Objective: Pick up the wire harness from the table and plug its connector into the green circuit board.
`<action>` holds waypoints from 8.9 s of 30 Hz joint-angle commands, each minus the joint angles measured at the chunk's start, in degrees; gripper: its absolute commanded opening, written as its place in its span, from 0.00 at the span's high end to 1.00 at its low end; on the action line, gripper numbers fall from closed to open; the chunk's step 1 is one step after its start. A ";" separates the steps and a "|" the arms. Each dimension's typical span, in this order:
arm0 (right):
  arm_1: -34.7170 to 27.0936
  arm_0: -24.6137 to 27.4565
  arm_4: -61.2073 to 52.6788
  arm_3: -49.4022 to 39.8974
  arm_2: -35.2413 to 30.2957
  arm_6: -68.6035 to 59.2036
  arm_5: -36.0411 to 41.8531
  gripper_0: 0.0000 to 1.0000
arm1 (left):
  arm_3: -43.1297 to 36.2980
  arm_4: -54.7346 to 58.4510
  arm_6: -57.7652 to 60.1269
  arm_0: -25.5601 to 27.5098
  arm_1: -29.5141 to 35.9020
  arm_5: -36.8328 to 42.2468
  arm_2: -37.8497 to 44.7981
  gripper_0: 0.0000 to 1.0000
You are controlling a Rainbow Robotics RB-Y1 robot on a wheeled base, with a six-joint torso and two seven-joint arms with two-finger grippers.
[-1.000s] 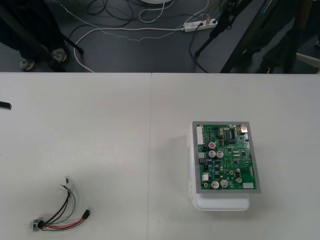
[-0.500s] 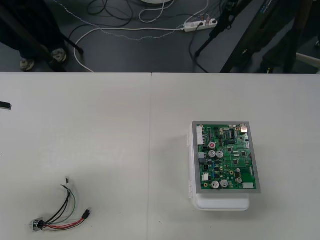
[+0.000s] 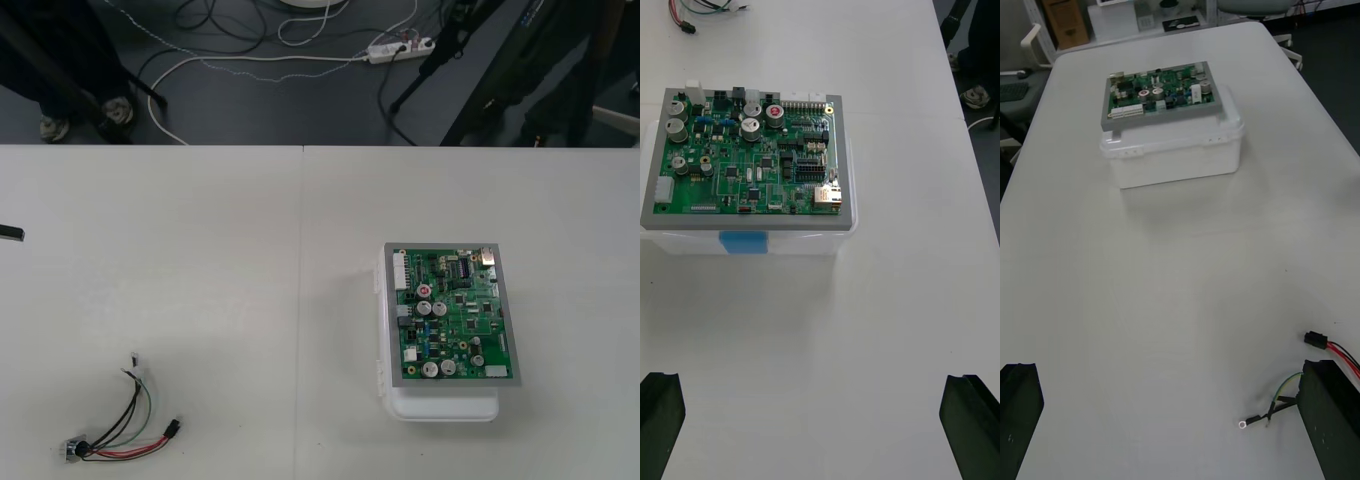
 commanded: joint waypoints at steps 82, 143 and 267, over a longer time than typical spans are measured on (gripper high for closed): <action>12.10 6.33 -19.83 -0.47 3.63 -2.46 -0.47 0.00 | -21.17 -48.84 16.91 29.48 -14.35 22.70 4.40 0.00; 19.04 1.49 -20.36 -5.83 11.37 -0.26 -0.47 0.00 | -15.46 -68.53 24.91 20.60 -19.72 36.94 -16.00 0.00; 17.90 6.42 -30.47 -6.09 10.14 -0.26 -0.47 0.00 | -17.04 -41.63 19.98 14.80 -21.21 0.29 12.39 1.00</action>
